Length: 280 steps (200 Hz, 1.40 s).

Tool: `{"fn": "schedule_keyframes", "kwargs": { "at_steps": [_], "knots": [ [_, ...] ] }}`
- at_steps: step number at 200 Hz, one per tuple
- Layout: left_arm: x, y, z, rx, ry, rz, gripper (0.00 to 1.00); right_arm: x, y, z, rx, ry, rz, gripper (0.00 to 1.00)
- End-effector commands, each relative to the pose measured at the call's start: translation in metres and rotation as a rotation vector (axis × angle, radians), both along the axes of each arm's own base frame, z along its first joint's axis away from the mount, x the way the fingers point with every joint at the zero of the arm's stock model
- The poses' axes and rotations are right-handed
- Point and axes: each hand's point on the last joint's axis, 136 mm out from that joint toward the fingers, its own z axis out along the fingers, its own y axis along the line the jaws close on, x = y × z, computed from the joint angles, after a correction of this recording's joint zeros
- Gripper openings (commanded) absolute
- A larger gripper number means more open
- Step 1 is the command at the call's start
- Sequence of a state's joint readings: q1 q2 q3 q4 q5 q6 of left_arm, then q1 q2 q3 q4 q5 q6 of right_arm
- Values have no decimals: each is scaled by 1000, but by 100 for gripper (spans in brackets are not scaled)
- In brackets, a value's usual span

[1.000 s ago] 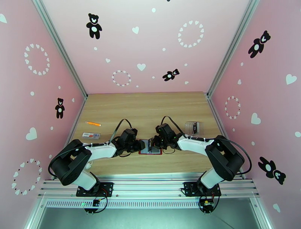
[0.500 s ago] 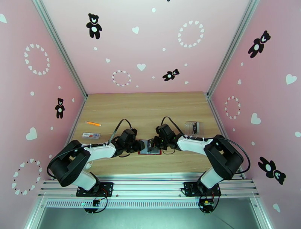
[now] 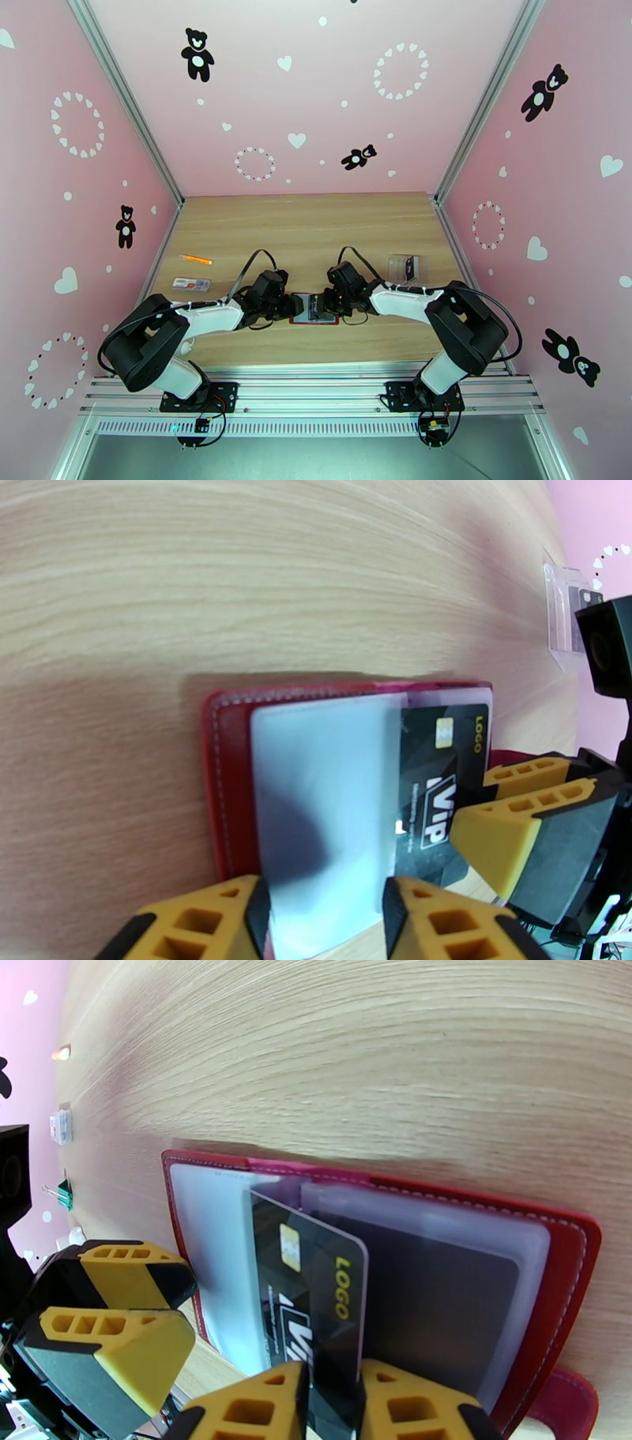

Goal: Put the credit cards into the card holder

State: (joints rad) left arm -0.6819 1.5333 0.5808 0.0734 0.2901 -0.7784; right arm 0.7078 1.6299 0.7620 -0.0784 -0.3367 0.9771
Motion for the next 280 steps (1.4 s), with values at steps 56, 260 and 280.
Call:
{"fn": "schedule_keyframes", "kwargs": {
  "at_steps": [56,260,280],
  "knots": [
    [-8,16,-14,81,41,20,45,-7,5,-8,-85,21,35,25],
    [-10,14,-3,51,22,18,46,0,20,15,-179,-57,98,39],
    [-10,14,-2,51,19,17,45,4,20,14,-195,-60,90,27]
  ]
}}
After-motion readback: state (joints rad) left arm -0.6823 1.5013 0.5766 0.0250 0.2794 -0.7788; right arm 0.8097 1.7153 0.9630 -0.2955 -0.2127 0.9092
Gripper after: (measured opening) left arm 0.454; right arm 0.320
